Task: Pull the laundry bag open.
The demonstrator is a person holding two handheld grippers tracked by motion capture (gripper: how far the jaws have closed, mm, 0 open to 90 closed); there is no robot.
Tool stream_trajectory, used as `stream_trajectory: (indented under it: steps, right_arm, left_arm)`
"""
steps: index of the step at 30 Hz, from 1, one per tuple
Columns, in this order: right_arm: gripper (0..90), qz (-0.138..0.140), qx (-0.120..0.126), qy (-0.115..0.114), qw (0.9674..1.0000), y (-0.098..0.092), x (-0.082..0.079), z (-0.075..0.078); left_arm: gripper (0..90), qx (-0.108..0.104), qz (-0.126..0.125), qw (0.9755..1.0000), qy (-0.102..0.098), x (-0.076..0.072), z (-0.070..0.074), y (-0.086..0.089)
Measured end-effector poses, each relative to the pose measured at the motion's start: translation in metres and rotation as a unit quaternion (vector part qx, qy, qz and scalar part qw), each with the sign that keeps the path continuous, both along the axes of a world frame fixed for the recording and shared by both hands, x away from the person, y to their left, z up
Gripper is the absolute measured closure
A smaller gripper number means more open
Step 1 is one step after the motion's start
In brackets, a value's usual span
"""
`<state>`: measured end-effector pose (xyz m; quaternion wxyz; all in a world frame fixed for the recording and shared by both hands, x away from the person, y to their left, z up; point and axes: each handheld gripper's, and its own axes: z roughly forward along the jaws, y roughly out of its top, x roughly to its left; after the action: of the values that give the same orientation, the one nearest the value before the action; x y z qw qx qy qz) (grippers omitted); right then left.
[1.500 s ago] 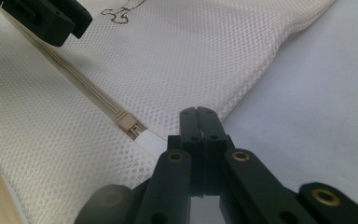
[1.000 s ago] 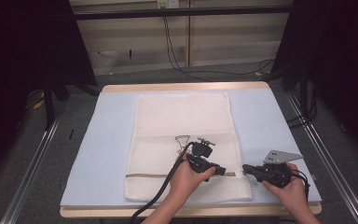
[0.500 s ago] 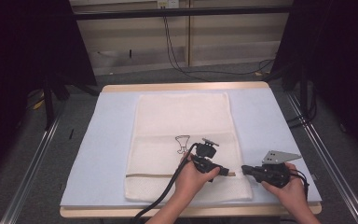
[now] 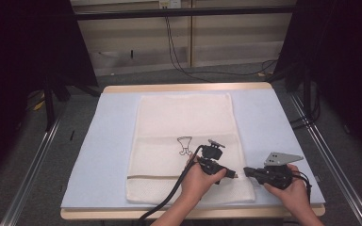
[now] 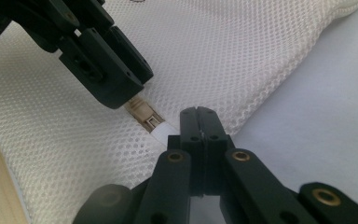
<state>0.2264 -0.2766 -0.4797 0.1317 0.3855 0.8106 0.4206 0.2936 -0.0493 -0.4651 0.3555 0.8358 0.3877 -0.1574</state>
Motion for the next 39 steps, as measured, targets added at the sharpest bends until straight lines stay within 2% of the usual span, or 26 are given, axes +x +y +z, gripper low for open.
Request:
stream_trajectory:
  steps: [1, 6, 11, 14, 16, 17, 18, 20, 22, 23, 24, 25, 28, 29, 31, 33, 34, 35, 36, 38, 39]
  right_arm:
    - [90.0, -0.001, 0.001, 0.000, 1.0000, 0.001, 0.000, 0.000]
    - [90.0, -0.001, 0.000, 0.002, 1.0000, 0.001, 0.000, -0.001]
    - [90.0, -0.001, 0.000, 0.005, 1.0000, 0.001, 0.001, -0.002]
    - [90.0, -0.001, 0.000, 0.006, 1.0000, 0.000, 0.001, -0.003]
    - [90.0, -0.002, 0.001, 0.006, 1.0000, 0.000, 0.001, -0.003]
    - [90.0, -0.002, 0.002, 0.007, 1.0000, 0.000, 0.001, -0.003]
    - [90.0, -0.002, 0.002, 0.007, 1.0000, 0.000, 0.001, -0.003]
    - [90.0, -0.003, 0.001, 0.006, 1.0000, 0.000, 0.001, -0.003]
    - [90.0, -0.003, 0.001, 0.007, 1.0000, 0.000, 0.001, -0.003]
    - [90.0, -0.003, 0.002, 0.007, 1.0000, 0.000, 0.001, -0.003]
    - [90.0, -0.004, 0.003, 0.007, 1.0000, 0.000, 0.001, -0.003]
    - [90.0, -0.004, 0.003, 0.008, 1.0000, 0.000, 0.001, -0.003]
    - [90.0, -0.003, 0.002, 0.007, 1.0000, 0.000, 0.001, -0.004]
    - [90.0, -0.004, 0.002, 0.008, 1.0000, 0.001, 0.001, -0.004]
    - [90.0, -0.004, 0.001, 0.009, 1.0000, 0.001, 0.001, -0.005]
    - [90.0, -0.004, 0.002, 0.010, 0.9999, 0.001, 0.001, -0.005]
    - [90.0, -0.004, 0.003, 0.010, 0.9999, 0.001, 0.001, -0.005]
    - [90.0, -0.004, 0.002, 0.009, 0.9999, 0.001, 0.001, -0.005]
    - [90.0, -0.004, 0.002, 0.009, 1.0000, 0.001, 0.001, -0.006]
    - [90.0, -0.003, 0.002, 0.011, 0.9999, 0.001, 0.002, -0.006]
    - [90.0, -0.003, 0.001, 0.011, 0.9999, 0.001, 0.002, -0.006]
  left_arm:
    - [67.7, 0.007, -0.009, 0.9999, 0.001, 0.001, -0.001, 0.001]
    - [69.7, 0.004, 0.002, 1.0000, 0.004, 0.001, 0.000, -0.001]
    - [71.0, 0.008, 0.003, 1.0000, 0.003, 0.001, 0.001, 0.000]
    - [70.1, 0.002, 0.006, 0.9999, 0.008, 0.000, 0.001, 0.000]
    - [69.7, 0.014, 0.016, 0.9997, -0.012, -0.001, 0.004, 0.001]
    - [70.3, 0.008, 0.014, 0.9998, -0.007, 0.001, 0.004, 0.002]
    - [69.7, -0.004, 0.029, 0.9995, 0.009, 0.000, 0.004, 0.000]
    - [69.4, 0.005, 0.010, 0.9999, 0.007, 0.002, 0.003, 0.002]
    - [69.5, -0.003, 0.022, 0.9995, 0.021, 0.001, 0.001, -0.001]
    - [69.3, 0.000, 0.021, 0.9996, 0.021, 0.001, 0.000, -0.001]
    - [69.7, 0.003, 0.009, 0.9998, 0.019, 0.003, -0.001, 0.000]
    - [69.5, -0.008, 0.030, 0.9992, 0.026, 0.001, -0.002, -0.003]
    - [71.1, -0.007, 0.021, 0.9995, 0.023, 0.001, -0.003, -0.004]
    - [71.6, 0.000, 0.009, 0.9998, 0.018, 0.002, -0.003, -0.003]
    - [74.3, -0.011, 0.029, 0.9992, 0.026, 0.000, -0.005, -0.008]
    - [79.2, -0.003, 0.029, 0.9991, 0.030, 0.002, -0.007, -0.007]
    - [81.8, -0.008, 0.033, 0.9989, 0.033, 0.002, -0.007, -0.008]
    - [83.0, 0.001, 0.012, 0.9995, 0.031, 0.005, -0.008, -0.004]
    - [85.4, -0.008, 0.006, 0.9992, 0.039, 0.005, -0.008, -0.004]
    - [87.2, -0.012, 0.003, 0.9990, 0.043, 0.004, -0.006, -0.004]
    - [87.3, -0.013, 0.010, 0.9988, 0.045, 0.004, -0.006, -0.004]
